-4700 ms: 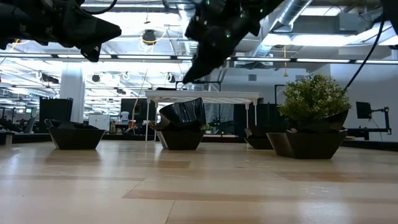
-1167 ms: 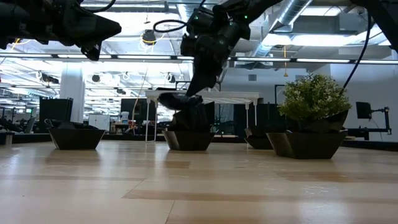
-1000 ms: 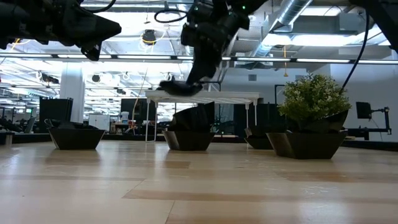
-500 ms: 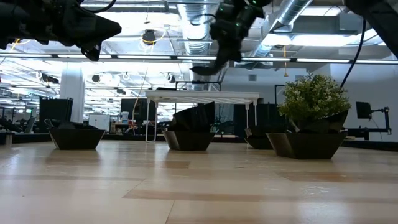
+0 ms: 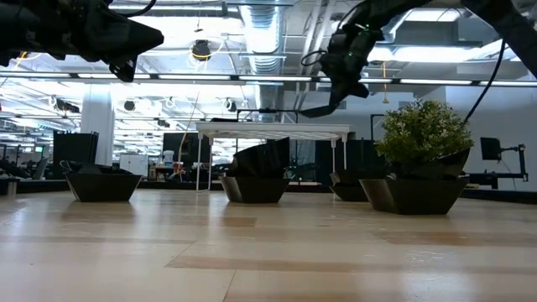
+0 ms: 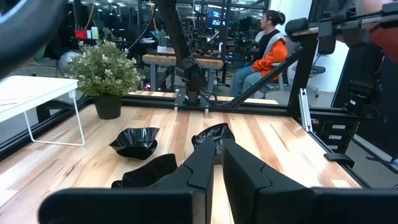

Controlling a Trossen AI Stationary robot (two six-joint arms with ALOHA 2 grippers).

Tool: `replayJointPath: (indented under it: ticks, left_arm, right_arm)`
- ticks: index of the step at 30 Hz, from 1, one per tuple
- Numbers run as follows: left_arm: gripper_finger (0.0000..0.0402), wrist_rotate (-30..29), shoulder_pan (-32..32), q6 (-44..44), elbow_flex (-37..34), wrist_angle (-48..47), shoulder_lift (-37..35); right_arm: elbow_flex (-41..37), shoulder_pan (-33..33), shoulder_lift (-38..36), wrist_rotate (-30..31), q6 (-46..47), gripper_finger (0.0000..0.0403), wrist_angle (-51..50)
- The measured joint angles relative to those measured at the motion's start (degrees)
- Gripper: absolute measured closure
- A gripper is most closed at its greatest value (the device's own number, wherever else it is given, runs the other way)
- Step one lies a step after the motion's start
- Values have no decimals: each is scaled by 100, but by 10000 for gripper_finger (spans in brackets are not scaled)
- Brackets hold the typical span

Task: Pick & Place Mini shaped plates
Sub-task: Put the black leaf shaped plate on the shelf

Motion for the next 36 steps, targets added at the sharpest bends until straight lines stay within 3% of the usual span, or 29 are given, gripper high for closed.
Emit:
replayJointPath:
  ticks: [5, 18, 36]
  left_arm:
    - [368, 0, 0, 0, 0, 0, -1]
    - [368, 0, 0, -2, 0, -2, -2]
    - [368, 0, 0, -2, 0, 0, -1]
  right_arm:
    - [-193, -64, 8, -470, -204, 402, 127]
    - [-828, -60, 8, -483, -674, 402, 193]
    - [-836, 84, 8, -423, -1104, 394, 185]
